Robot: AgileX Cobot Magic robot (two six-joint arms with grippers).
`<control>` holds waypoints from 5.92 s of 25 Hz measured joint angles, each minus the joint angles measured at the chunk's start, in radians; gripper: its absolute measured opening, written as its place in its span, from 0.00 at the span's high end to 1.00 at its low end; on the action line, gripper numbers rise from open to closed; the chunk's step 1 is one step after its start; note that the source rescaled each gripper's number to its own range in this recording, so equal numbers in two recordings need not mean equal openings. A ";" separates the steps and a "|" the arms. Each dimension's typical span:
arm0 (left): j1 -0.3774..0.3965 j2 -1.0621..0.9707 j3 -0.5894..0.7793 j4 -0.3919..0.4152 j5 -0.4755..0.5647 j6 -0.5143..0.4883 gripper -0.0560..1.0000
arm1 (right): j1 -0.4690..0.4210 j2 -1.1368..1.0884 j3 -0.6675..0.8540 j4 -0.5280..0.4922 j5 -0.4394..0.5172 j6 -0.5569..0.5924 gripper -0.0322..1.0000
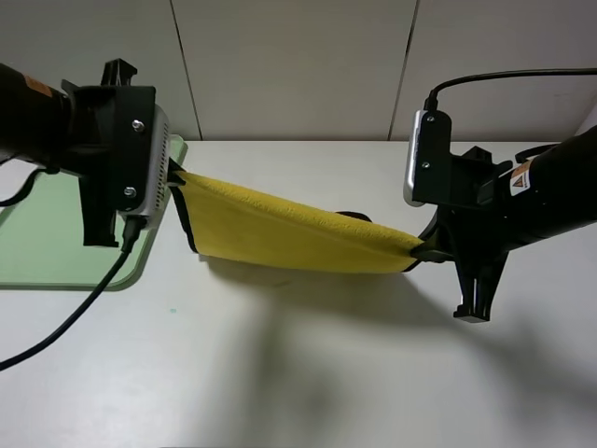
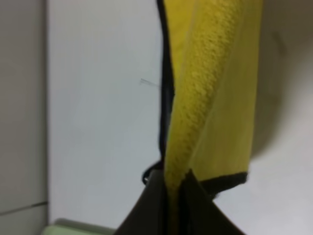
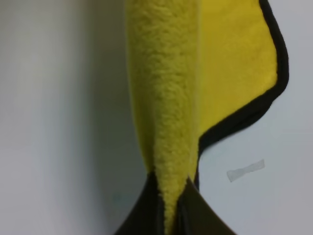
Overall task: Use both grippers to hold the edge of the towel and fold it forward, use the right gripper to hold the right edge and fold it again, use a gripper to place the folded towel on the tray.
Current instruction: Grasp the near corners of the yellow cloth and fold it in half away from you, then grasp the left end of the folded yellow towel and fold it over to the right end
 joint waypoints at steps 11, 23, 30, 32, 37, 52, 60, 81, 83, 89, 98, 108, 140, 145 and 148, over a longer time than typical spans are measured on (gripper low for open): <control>0.000 0.219 -0.022 0.089 -0.149 -0.079 0.95 | 0.000 0.000 0.000 -0.003 -0.072 0.000 0.97; 0.000 0.336 -0.030 0.090 -0.197 -0.084 0.95 | 0.000 0.189 0.000 -0.015 -0.198 0.000 0.97; 0.000 0.336 -0.030 0.090 -0.201 -0.130 0.95 | 0.000 0.294 0.000 -0.021 -0.341 0.000 0.97; 0.000 0.336 -0.030 0.092 -0.200 -0.136 0.95 | 0.000 0.308 0.000 -0.021 -0.381 0.000 0.97; 0.000 0.336 -0.030 0.092 -0.184 -0.139 0.95 | -0.004 0.328 0.000 -0.022 -0.475 0.000 0.97; 0.000 0.336 -0.030 0.091 -0.183 -0.140 0.95 | -0.065 0.386 -0.001 -0.023 -0.599 0.000 0.97; 0.000 0.336 -0.030 0.091 -0.183 -0.140 0.95 | -0.065 0.386 -0.001 -0.023 -0.602 0.000 0.97; 0.000 0.336 -0.031 0.092 -0.254 -0.257 0.01 | -0.065 0.386 -0.001 -0.010 -0.688 0.070 0.01; 0.000 0.336 -0.031 0.092 -0.254 -0.257 0.00 | -0.065 0.386 -0.001 -0.009 -0.690 0.071 0.00; 0.000 0.336 -0.031 0.092 -0.245 -0.258 0.00 | -0.065 0.386 -0.001 0.010 -0.694 0.072 0.00; 0.000 0.336 -0.031 0.092 -0.228 -0.263 0.00 | -0.065 0.386 -0.001 0.016 -0.694 0.072 0.00; 0.000 0.336 -0.031 0.092 -0.228 -0.268 0.00 | -0.065 0.343 -0.001 0.169 -0.663 0.087 0.00; 0.000 0.336 -0.031 0.089 -0.234 -0.294 0.00 | -0.062 -0.396 0.000 0.074 0.066 0.780 0.00; 0.000 0.336 -0.031 0.089 -0.246 -0.297 0.00 | -0.062 -0.580 0.000 -0.122 0.265 0.935 0.00; 0.000 0.336 -0.031 0.089 -0.253 -0.297 0.00 | -0.062 -0.674 0.000 -0.194 0.398 0.980 0.00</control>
